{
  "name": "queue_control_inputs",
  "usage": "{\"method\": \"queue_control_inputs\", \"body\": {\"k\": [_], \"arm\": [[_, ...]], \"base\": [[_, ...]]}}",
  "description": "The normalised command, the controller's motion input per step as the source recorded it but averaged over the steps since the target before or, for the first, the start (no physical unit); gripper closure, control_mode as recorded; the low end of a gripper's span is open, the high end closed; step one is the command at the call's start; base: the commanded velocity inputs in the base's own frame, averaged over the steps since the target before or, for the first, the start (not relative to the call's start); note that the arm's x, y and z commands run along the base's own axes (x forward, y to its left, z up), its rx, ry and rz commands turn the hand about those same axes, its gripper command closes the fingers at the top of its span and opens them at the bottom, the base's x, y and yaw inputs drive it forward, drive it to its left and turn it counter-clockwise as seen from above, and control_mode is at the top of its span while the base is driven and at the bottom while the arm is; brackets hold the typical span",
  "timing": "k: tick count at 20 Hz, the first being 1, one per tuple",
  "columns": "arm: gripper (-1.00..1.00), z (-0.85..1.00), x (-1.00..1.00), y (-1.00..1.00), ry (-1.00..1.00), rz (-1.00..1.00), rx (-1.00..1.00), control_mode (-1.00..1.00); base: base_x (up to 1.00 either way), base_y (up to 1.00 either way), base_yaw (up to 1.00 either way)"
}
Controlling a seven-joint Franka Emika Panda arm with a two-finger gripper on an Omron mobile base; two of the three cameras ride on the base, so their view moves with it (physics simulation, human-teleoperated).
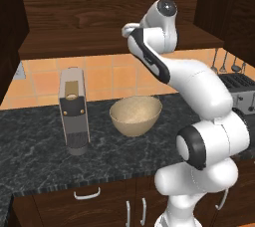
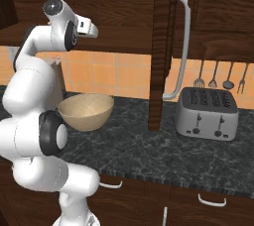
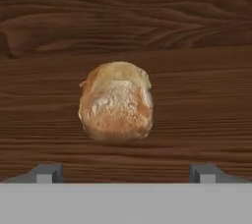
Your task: Open the cabinet, pick up the bread from the cabinet and place it in the basket. Then move the basket to the dining counter.
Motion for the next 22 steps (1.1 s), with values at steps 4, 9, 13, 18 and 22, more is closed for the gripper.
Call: {"method": "queue_control_inputs", "body": {"k": [4,9,13,18,22], "arm": [[-1.0,0.0,0.49,0.13,0.04,0.0,0.0,-1.0],[-1.0,0.0,0.38,0.15,0.06,0.0,0.0,-1.0],[-1.0,-0.01,0.33,0.13,0.03,0.0,0.0,-1.0],[-1.0,-0.12,0.19,0.0,0.0,0.0,0.0,-1.0],[-1.0,-0.31,0.05,0.0,0.0,0.0,0.0,-1.0]], "base": [[0.0,0.0,0.0],[0.0,0.0,0.0],[0.0,0.0,0.0],[0.0,0.0,0.0],[0.0,0.0,0.0]]}}
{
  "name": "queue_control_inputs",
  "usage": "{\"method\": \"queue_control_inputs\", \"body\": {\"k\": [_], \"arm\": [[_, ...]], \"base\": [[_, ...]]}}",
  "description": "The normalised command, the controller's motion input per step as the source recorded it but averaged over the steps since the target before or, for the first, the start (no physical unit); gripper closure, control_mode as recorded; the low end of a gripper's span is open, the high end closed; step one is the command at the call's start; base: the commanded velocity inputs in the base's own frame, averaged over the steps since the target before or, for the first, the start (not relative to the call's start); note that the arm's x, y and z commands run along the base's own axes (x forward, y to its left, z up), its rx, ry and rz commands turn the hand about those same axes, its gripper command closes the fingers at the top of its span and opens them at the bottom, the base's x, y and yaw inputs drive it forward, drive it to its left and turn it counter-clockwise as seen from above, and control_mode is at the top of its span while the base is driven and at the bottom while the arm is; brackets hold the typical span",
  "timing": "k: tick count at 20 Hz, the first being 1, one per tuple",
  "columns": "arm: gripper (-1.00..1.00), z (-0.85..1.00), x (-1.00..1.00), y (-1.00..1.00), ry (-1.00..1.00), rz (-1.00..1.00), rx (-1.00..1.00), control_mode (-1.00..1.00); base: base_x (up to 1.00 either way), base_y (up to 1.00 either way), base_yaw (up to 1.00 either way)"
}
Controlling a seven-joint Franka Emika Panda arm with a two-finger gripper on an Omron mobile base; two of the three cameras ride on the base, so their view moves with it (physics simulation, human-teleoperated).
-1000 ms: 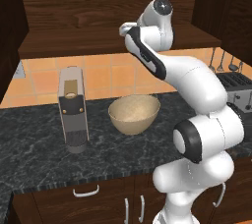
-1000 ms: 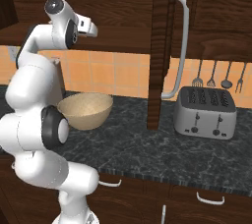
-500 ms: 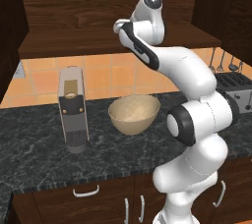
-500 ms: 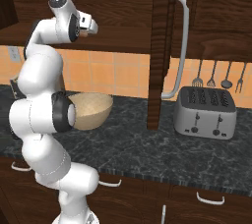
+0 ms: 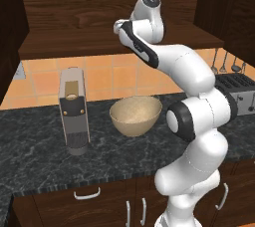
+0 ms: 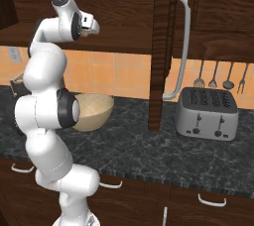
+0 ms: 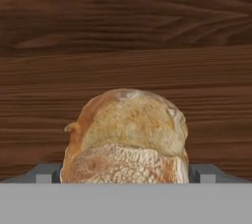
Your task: Open the cabinet, pick up the bread from the cabinet and place it in the basket. Then move the basket to the dining counter.
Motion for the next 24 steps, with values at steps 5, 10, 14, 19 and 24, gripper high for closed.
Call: {"method": "queue_control_inputs", "body": {"k": [5,10,14,19,24], "arm": [[1.0,-0.15,0.12,0.0,-0.01,0.0,0.0,-1.0],[1.0,0.0,-0.01,0.0,-0.02,0.0,0.0,-1.0],[1.0,0.0,-0.59,0.0,-0.17,-0.01,0.0,-1.0],[1.0,0.0,-0.84,-0.01,-0.23,0.0,0.0,-1.0],[1.0,0.08,-1.0,-0.13,-0.12,-0.09,0.0,-1.0]], "base": [[0.0,0.0,0.0],[0.0,0.0,0.0],[0.0,0.0,0.0],[0.0,0.0,0.0],[0.0,0.0,0.0]]}}
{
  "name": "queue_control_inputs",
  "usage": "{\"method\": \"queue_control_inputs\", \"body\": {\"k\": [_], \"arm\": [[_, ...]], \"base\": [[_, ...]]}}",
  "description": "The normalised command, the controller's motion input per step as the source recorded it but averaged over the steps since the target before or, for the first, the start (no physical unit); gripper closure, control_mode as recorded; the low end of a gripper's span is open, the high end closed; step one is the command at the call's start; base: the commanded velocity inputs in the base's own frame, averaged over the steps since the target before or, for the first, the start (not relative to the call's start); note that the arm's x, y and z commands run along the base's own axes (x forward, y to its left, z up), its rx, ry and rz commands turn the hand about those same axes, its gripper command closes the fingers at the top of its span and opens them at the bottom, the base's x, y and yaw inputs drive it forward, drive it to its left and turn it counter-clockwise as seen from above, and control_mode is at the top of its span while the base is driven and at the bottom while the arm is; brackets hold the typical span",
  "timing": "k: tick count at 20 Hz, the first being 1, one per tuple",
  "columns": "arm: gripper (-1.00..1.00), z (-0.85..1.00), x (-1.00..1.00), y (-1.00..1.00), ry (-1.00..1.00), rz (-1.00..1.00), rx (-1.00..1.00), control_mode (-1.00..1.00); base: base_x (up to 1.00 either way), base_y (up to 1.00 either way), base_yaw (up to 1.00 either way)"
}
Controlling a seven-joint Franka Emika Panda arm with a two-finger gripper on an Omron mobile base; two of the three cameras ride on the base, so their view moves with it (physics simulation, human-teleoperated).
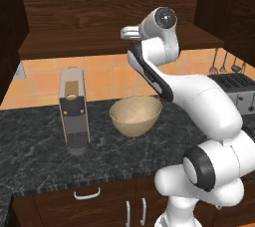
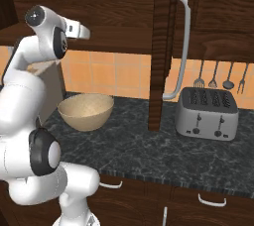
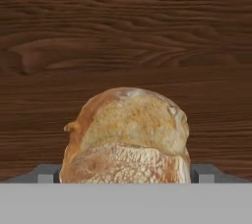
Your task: Open the cabinet, pick up the bread from the cabinet and place it in the basket. Then move the basket to the dining counter.
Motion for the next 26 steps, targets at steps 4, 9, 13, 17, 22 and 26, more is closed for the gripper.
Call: {"method": "queue_control_inputs", "body": {"k": [4,9,13,17,22,26], "arm": [[1.0,0.23,-1.0,-0.17,-0.03,-0.06,0.0,-1.0],[1.0,0.22,-1.0,-0.2,0.22,-0.05,0.02,-1.0],[1.0,0.01,-0.98,-0.11,0.42,0.0,0.03,-1.0],[1.0,-0.32,-0.73,-0.01,0.48,0.0,0.01,-1.0],[1.0,-0.78,-0.08,0.0,0.14,0.0,0.01,-1.0],[1.0,-0.9,0.11,-0.01,0.14,0.0,0.01,-1.0]], "base": [[0.0,0.0,0.0],[0.0,0.0,0.0],[0.0,0.0,0.0],[0.0,0.0,0.0],[0.0,0.0,0.0],[0.0,0.0,0.0]]}}
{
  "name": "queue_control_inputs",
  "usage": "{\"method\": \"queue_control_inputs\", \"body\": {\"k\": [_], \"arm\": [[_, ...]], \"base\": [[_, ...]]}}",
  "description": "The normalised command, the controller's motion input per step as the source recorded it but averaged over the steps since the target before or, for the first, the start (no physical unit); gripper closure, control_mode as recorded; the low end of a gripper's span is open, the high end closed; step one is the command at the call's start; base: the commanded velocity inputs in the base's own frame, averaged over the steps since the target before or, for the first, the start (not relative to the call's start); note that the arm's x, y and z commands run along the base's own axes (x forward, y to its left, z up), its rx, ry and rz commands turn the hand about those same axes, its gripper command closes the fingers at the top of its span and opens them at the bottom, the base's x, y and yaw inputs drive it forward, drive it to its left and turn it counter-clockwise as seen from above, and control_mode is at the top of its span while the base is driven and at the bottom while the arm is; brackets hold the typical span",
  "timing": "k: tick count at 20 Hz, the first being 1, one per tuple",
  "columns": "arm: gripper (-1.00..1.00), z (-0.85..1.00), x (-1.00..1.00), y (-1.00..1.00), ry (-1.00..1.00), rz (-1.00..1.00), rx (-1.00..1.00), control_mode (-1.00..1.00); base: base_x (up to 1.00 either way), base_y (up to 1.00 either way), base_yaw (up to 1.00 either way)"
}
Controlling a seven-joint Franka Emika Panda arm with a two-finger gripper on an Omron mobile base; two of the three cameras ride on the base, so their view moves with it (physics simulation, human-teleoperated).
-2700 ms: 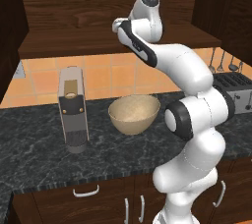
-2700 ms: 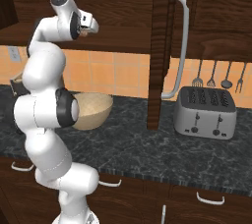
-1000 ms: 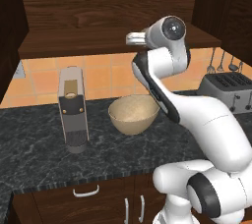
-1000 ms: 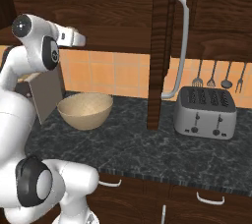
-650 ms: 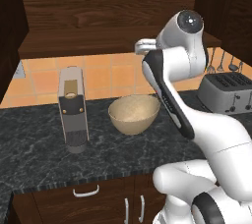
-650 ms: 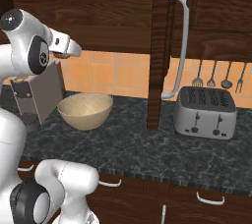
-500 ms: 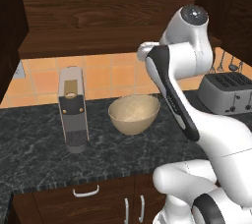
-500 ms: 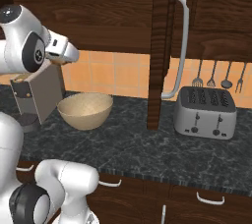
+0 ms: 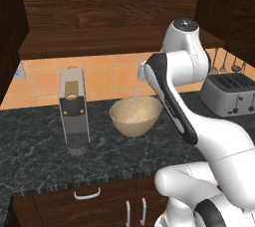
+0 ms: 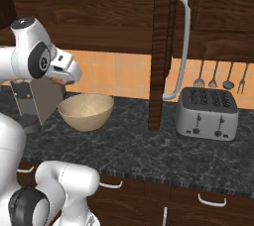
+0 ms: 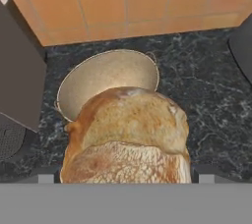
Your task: Open the cabinet, pick up the bread from the cabinet and place it in the basket. Then move the basket to the dining counter.
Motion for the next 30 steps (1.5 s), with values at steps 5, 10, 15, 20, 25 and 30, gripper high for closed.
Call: {"method": "queue_control_inputs", "body": {"k": [5,10,15,20,25,30], "arm": [[1.0,-0.98,0.21,-0.03,0.25,0.02,0.02,-1.0],[1.0,-0.67,0.49,0.0,0.19,0.04,0.0,-1.0],[1.0,-0.75,0.64,0.05,0.13,0.09,0.0,-1.0],[1.0,-0.46,0.82,0.28,0.22,0.08,0.0,-1.0],[1.0,-0.1,0.9,0.1,0.2,0.03,0.0,-1.0],[1.0,-0.35,0.83,0.04,0.15,0.01,0.0,-1.0]], "base": [[0.0,0.0,0.0],[0.0,0.0,0.0],[0.0,0.0,0.0],[0.0,0.0,0.0],[0.0,0.0,0.0],[0.0,0.0,0.0]]}}
